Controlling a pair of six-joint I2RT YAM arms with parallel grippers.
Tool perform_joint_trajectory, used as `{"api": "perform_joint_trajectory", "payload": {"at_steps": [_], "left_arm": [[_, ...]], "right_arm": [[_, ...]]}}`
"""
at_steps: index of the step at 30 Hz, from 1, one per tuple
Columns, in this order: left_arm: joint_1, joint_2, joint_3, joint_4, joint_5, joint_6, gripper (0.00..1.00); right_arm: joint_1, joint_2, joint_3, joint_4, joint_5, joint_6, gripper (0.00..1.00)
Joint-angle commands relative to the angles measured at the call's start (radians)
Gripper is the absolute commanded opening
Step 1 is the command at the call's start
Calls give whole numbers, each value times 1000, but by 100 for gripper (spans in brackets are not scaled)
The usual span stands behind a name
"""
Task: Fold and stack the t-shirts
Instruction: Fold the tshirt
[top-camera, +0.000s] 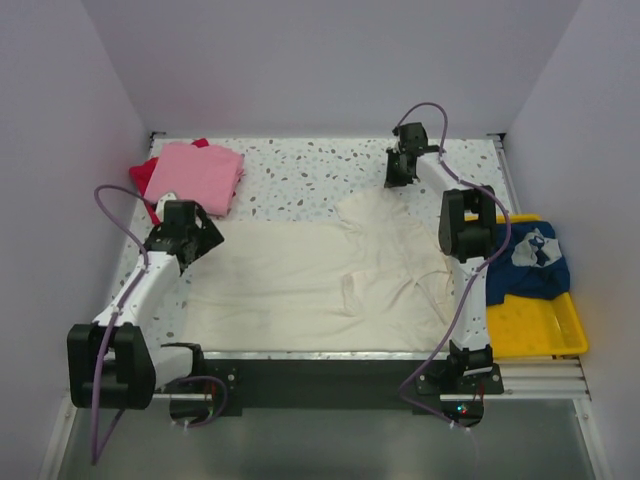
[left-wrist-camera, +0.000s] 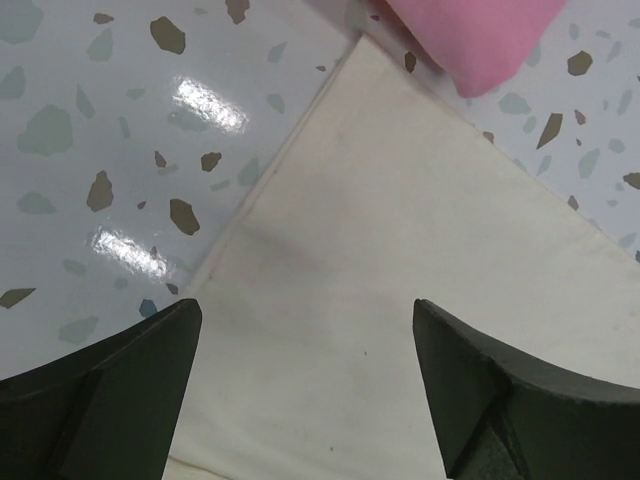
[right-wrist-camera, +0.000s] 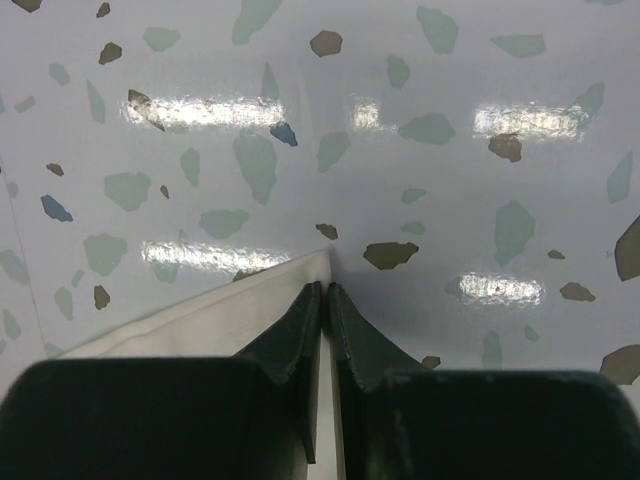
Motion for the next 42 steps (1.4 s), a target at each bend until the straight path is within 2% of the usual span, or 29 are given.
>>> {"api": "perform_joint_trajectory", "payload": {"at_steps": [1,6,14,18,26,37,40,42], "left_arm": [[26,48,40,76,-45,55,89],[29,165,89,140,-81,99,77],[29,316,126,264,-91,151,67],[29,375,157,313,-109,164,56],[29,485,210,396,-80,173,51],[29,617,305,403,-94,179,48],[29,646,328,399,-97,188,46],[29,662,350,383,-109,185,41]], "right_arm": [[-2,2,-21,12,-25,1,6],[-2,-39,-78,29,-25,4,3],[-3,-82,-146,44,-44,9,2],[-2,-90,-164,50,-56,12,2],[-3,-105,-183,50,-63,14,2],[-2,-121,-196,49,-74,15,1],[-2,-130,-199,50,-74,15,1],[-2,-134,-199,47,-74,15,1]]}}
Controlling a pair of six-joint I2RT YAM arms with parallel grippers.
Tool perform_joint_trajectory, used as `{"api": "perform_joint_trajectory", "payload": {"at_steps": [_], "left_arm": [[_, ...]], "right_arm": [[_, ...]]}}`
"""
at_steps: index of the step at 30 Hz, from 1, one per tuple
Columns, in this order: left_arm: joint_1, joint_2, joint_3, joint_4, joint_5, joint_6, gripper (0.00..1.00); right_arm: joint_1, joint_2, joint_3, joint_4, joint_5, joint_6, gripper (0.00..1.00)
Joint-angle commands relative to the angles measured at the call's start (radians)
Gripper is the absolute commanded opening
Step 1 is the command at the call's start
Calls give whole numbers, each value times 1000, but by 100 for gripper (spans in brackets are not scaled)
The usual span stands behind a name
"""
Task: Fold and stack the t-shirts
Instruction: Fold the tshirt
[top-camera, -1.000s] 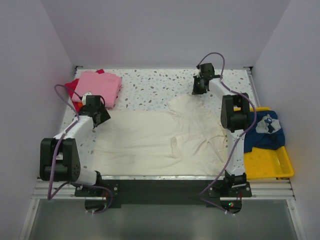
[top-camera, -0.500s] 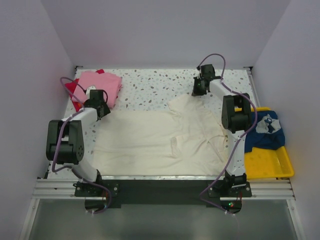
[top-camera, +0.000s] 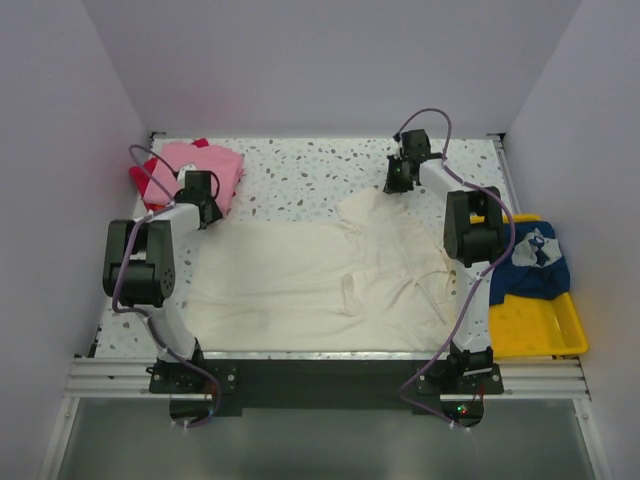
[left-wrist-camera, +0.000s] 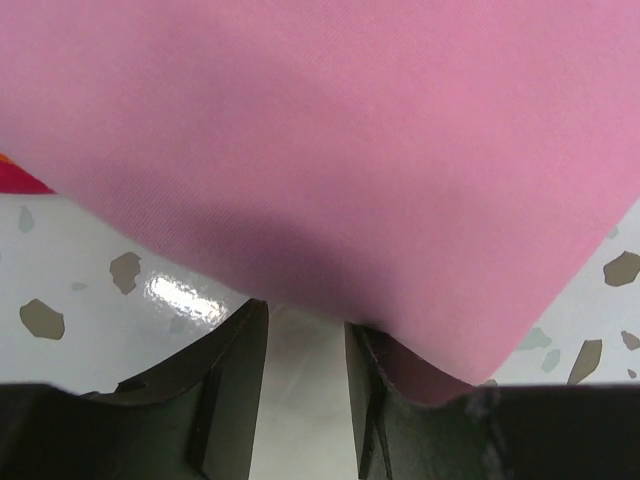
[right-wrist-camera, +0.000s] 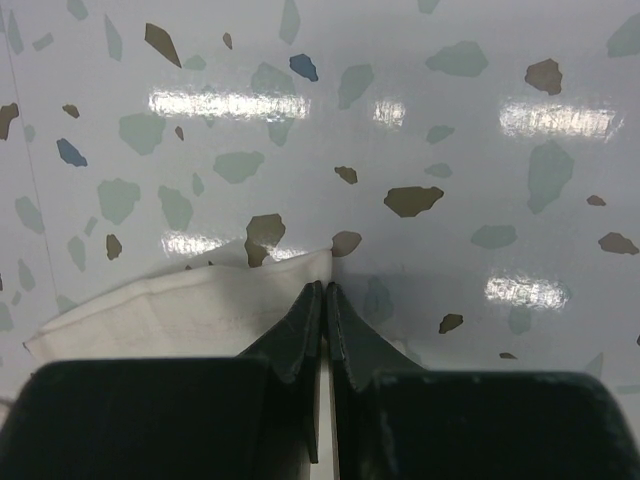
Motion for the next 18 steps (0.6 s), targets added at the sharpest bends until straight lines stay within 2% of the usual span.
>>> {"api": "perform_joint_trajectory", "payload": {"at_steps": [1,13,16,18], "left_arm": [[7,33,63,20,-36,15,40],[7,54,51,-26,-50,1,35],[7,55,44,-29,-39,1,29],[7,57,44,-29,-30,1,19]], "right_arm": [[0,-47,-27,-45,-15,2,1],[-1,-55,-50,-43,-15,8,1],[0,-57,-53,-39,-15,13,1],[0,-57,-51,-39,-18,17,1]]}}
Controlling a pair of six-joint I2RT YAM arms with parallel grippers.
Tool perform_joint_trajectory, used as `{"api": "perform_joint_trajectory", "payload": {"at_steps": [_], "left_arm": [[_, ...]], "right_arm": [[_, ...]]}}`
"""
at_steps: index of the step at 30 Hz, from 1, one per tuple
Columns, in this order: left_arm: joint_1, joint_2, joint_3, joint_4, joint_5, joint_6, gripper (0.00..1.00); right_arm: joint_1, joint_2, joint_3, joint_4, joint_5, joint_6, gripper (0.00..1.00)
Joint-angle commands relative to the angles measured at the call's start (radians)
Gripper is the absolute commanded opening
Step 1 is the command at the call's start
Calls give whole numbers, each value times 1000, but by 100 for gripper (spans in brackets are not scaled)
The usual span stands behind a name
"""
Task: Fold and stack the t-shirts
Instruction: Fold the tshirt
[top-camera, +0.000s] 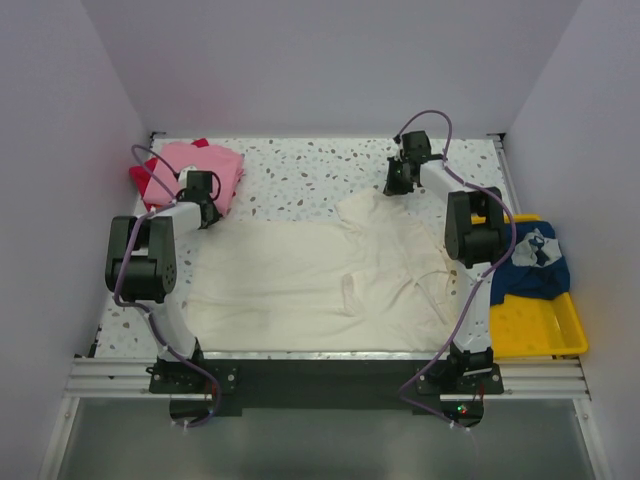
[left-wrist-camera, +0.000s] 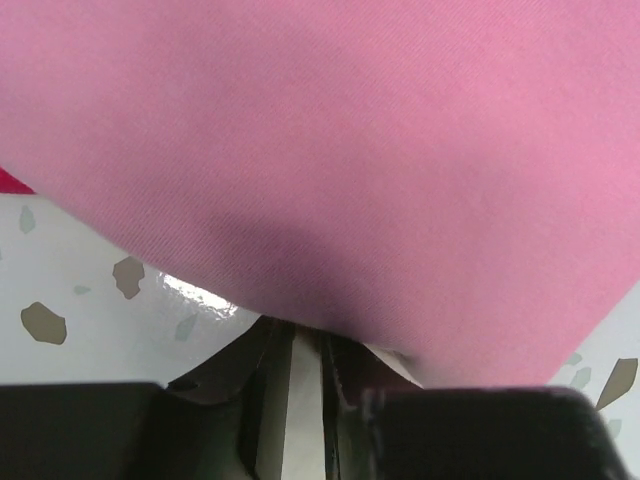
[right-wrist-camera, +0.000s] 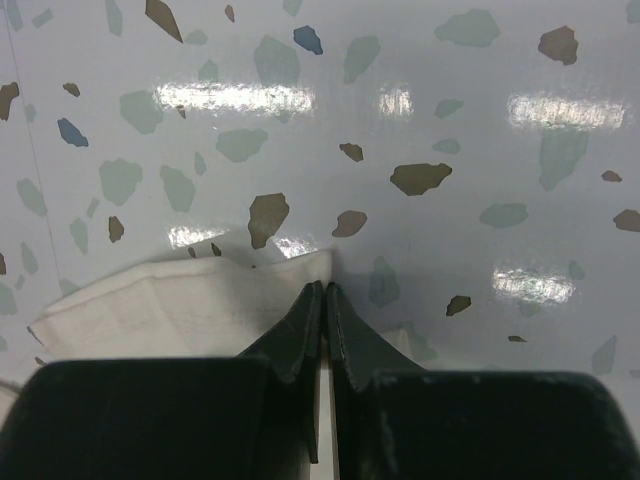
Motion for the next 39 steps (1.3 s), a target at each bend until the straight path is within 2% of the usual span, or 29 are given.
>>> {"api": "perform_joint_trajectory", "payload": {"at_steps": [1,3,16,32,37,39], "left_arm": [[7,9,15,-8,1,-1,9],[7,9,20,-10,7,-1,1],[7,-126,70,-48,80,22,0],[7,-3,274,-100,145,67,0],[7,-13,267,-88,154,90,0],[7,-38,251,-82,162,88,0]], "right_arm": [[0,-38,-20,-37,-4,11,1],[0,-38,-15,-35,-9,13,0],[-15,-87,108,-97,-43,61,0],[-72,111,522,-161,-124,125,0],[-76,85,488,-126,-176,128,0],[-76,24,411,-97,-192,130,0]]}}
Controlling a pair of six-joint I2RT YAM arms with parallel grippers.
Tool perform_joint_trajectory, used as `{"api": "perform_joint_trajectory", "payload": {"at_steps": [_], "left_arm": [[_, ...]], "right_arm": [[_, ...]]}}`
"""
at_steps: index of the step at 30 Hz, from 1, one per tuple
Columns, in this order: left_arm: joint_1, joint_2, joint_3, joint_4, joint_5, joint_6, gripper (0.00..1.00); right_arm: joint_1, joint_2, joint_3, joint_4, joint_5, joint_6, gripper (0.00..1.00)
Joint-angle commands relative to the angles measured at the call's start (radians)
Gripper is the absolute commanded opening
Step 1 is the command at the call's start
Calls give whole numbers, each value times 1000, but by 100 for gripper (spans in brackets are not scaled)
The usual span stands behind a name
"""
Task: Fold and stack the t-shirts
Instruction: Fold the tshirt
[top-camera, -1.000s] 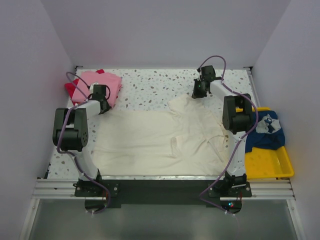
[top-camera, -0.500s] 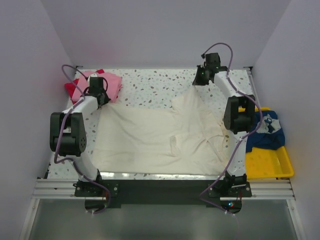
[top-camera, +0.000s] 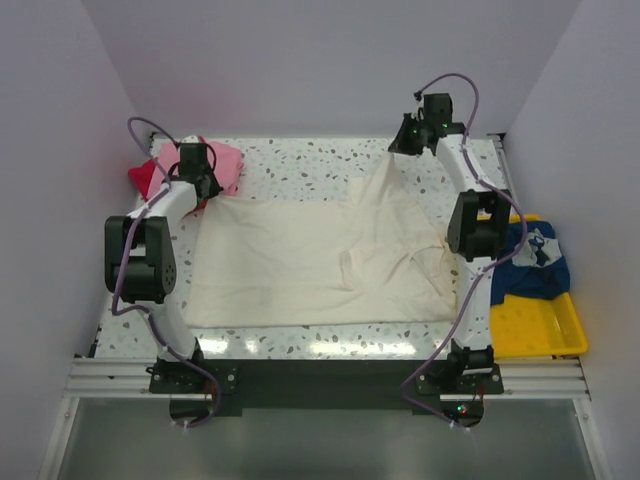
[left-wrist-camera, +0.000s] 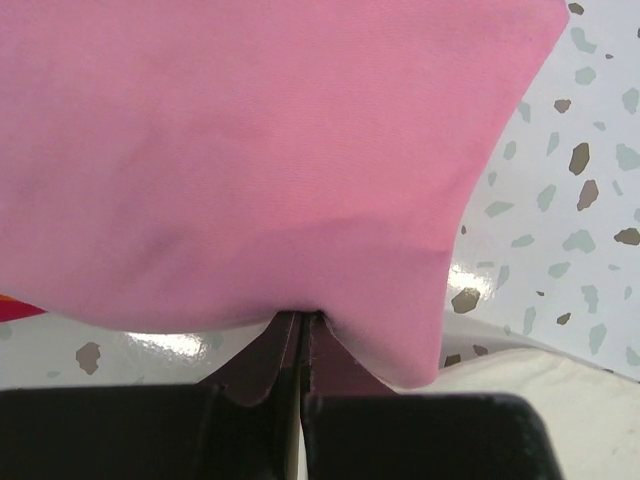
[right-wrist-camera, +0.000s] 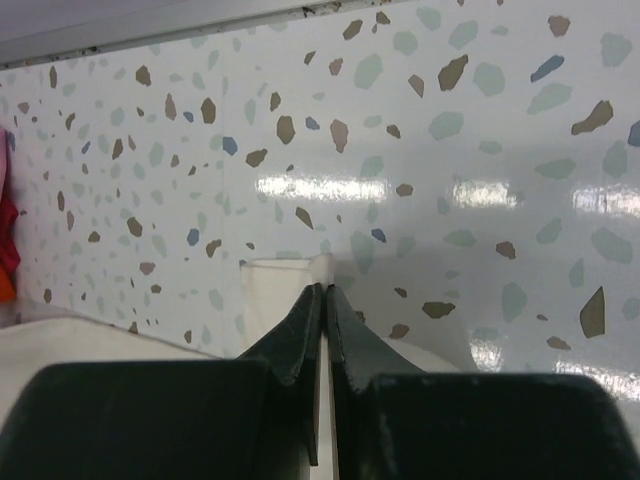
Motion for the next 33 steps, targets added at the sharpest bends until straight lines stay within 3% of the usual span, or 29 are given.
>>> {"api": "perform_joint_trajectory", "payload": {"at_steps": [1,11,26,33], "left_arm": [[7,-43,-1,41,23,27,0],[7,-178,-144,-15,10,35,0],[7,-331,-271,-232,-84,-46,0],[7,-431,-334,-322,-188,-117,0]], "right_arm": [[0,-113,-91,57,-59,12,0],[0,-531,-589,86,-42,-10,0],[1,-906,-981,-128,7,-37,0],[1,-1027,-1081,-222,30,-50,0]]}}
